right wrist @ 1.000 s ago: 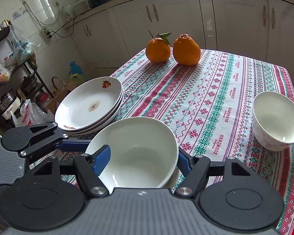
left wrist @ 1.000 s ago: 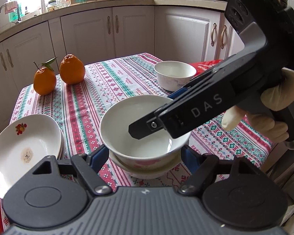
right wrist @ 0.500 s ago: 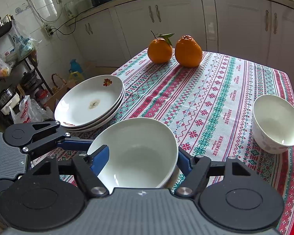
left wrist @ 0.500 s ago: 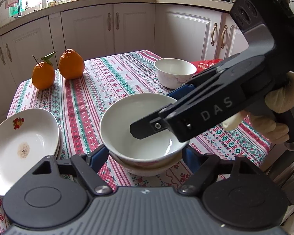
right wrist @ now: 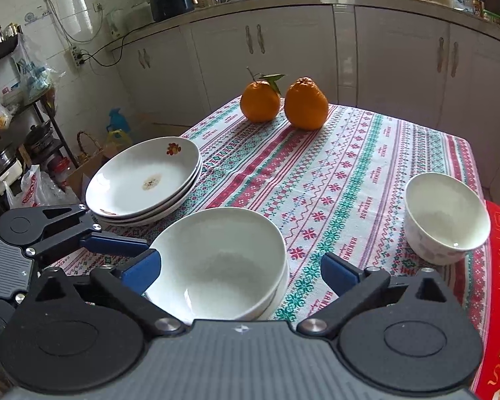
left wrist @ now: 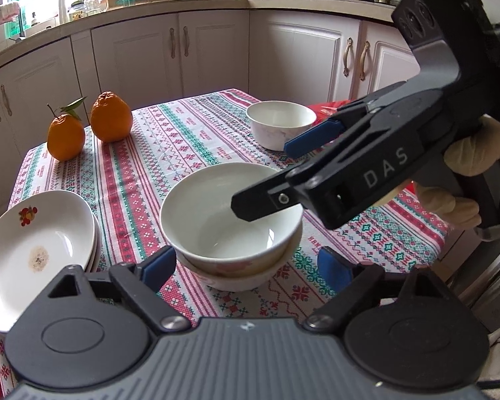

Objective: Organize plates and bowls
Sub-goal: 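Lower the bowl into the other white bowl and open the right tool, then move the left tool to the white bowl by the red box and grasp its rim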

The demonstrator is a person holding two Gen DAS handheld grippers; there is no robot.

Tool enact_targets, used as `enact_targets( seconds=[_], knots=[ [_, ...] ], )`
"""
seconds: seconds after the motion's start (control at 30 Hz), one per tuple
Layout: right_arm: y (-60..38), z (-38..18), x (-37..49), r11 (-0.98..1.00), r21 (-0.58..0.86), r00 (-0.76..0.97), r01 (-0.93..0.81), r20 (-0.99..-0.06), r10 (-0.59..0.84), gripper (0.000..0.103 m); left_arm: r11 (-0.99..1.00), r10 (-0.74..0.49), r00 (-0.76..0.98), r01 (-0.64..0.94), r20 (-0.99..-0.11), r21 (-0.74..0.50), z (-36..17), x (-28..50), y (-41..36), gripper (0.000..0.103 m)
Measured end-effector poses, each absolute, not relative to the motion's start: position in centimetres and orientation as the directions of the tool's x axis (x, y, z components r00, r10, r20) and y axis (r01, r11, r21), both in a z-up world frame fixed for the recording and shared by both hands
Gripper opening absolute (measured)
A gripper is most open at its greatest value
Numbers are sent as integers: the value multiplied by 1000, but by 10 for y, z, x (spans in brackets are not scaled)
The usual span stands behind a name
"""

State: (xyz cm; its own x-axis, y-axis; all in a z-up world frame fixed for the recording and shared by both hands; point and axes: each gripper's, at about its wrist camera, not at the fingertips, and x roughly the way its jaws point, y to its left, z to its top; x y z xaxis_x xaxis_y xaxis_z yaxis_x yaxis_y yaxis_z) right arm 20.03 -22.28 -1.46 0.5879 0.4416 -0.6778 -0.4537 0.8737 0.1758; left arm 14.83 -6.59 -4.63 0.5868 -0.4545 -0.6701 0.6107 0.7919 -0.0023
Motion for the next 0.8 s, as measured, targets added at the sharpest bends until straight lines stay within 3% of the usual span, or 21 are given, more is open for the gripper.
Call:
enact_targets(
  seconds=[0.53, 0.8],
  knots=[
    [-270, -5, 168, 941, 110, 703, -320, -638, 314, 103, 738, -484, 602, 671, -635, 75, -3, 143, -71, 93],
    [-285, -21, 159, 965, -53, 745, -255, -647, 161, 103, 714, -511, 575, 698, -639, 57, 12, 171, -92, 93]
  ],
)
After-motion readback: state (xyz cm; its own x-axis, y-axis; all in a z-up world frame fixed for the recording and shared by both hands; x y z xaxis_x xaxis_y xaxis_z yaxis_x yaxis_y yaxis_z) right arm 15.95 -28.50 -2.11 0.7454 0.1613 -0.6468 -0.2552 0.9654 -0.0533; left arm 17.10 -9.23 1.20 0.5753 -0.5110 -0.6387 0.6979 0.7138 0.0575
